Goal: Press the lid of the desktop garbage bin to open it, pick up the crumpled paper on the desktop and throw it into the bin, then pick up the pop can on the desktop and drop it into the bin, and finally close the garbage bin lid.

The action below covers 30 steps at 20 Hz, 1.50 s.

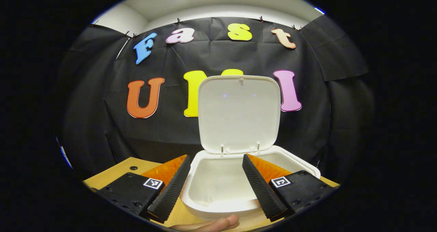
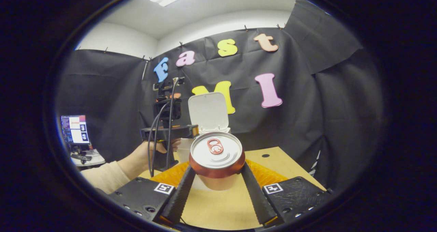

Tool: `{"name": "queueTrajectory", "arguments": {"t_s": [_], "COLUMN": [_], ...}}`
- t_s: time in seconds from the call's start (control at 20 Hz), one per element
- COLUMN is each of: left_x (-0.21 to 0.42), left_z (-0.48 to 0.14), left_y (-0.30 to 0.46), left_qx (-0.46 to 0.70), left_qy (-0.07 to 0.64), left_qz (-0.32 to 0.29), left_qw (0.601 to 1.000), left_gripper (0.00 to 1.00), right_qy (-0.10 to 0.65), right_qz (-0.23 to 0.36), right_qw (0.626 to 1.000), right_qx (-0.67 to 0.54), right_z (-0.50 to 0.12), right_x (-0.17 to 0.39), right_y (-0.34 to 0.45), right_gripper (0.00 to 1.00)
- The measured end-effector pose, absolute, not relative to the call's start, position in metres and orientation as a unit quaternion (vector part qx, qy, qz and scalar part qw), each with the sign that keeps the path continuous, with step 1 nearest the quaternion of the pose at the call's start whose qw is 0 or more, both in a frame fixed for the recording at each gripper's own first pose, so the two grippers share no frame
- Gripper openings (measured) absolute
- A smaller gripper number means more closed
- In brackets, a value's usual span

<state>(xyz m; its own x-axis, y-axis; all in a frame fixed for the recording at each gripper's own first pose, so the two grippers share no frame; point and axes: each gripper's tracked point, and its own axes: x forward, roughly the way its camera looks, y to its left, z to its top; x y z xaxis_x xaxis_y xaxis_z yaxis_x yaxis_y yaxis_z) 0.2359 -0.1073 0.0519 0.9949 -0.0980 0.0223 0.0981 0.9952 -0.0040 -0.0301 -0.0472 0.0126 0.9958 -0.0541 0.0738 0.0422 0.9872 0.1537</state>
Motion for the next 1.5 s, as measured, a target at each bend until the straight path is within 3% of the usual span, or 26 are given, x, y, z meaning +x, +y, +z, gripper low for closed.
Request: {"name": "queueTrajectory", "arguments": {"t_s": [0.45,0.9,1.2,1.5], "left_x": [0.183,0.083,0.030,0.032], "left_z": [0.072,0.094,0.049,0.028], "left_y": [-0.068,-0.021,0.011,0.034], "left_qx": [-0.015,-0.010,0.006,-0.032], "left_qy": [-0.043,-0.089,-0.044,-0.027], "left_qz": [-0.035,-0.016,-0.012,-0.034], "left_qw": [0.998,0.996,0.999,0.999], "left_gripper": [0.99,0.99,0.99,0.99], "right_qy": [-0.013,-0.015,-0.036,-0.040], "right_qz": [0.011,0.022,0.021,0.006], "right_qw": [0.993,0.995,0.997,0.998], "right_qx": [0.120,0.099,0.073,0.038], "right_z": [0.008,0.018,0.043,0.074], "right_x": [-0.025,-0.023,-0.020,-0.002], "right_y": [-0.028,0.002,0.030,0.058], "right_gripper": [0.80,0.80,0.79,0.80]}}
